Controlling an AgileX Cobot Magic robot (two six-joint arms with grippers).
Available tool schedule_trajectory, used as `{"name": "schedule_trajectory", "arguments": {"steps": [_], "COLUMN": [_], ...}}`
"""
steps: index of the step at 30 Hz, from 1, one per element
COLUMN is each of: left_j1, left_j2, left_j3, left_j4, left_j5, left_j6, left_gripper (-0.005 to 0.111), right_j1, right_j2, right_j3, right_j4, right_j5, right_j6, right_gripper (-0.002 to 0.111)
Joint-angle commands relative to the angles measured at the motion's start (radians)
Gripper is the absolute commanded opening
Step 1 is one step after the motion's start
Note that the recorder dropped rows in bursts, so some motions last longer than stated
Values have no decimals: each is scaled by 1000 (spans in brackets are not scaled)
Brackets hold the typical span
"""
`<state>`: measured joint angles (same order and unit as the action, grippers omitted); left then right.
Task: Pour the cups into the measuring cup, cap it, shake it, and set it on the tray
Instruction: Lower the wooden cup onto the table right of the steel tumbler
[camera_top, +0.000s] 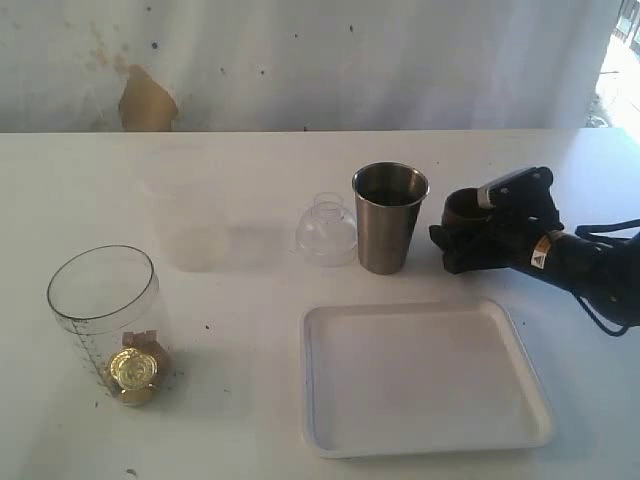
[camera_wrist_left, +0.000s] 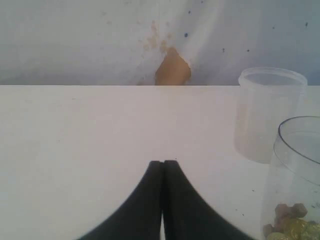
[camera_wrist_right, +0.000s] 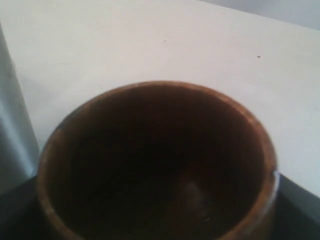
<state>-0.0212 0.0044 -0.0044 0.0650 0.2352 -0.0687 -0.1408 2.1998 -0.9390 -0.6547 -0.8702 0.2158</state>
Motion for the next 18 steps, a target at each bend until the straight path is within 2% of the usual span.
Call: {"name": "schedule_trajectory", "arguments": {"steps": [1, 4, 18], "left_j1": [-1, -1, -1], "left_j2": [-4, -4, -4], "left_j3": [4, 4, 4], "left_j4": [1, 1, 1], "left_j5": [-2, -2, -2], "left_j6": [-2, -2, -2], "left_gripper": [0, 0, 0], "right_j1": [0, 0, 0], "right_j2": [-3, -3, -24], "right_j3": [-7, -7, -7], "right_j4": [19, 19, 19], "right_j5": [-10, -10, -31], "right_j6": [-3, -3, -3], "right_gripper": [81, 85, 85]}}
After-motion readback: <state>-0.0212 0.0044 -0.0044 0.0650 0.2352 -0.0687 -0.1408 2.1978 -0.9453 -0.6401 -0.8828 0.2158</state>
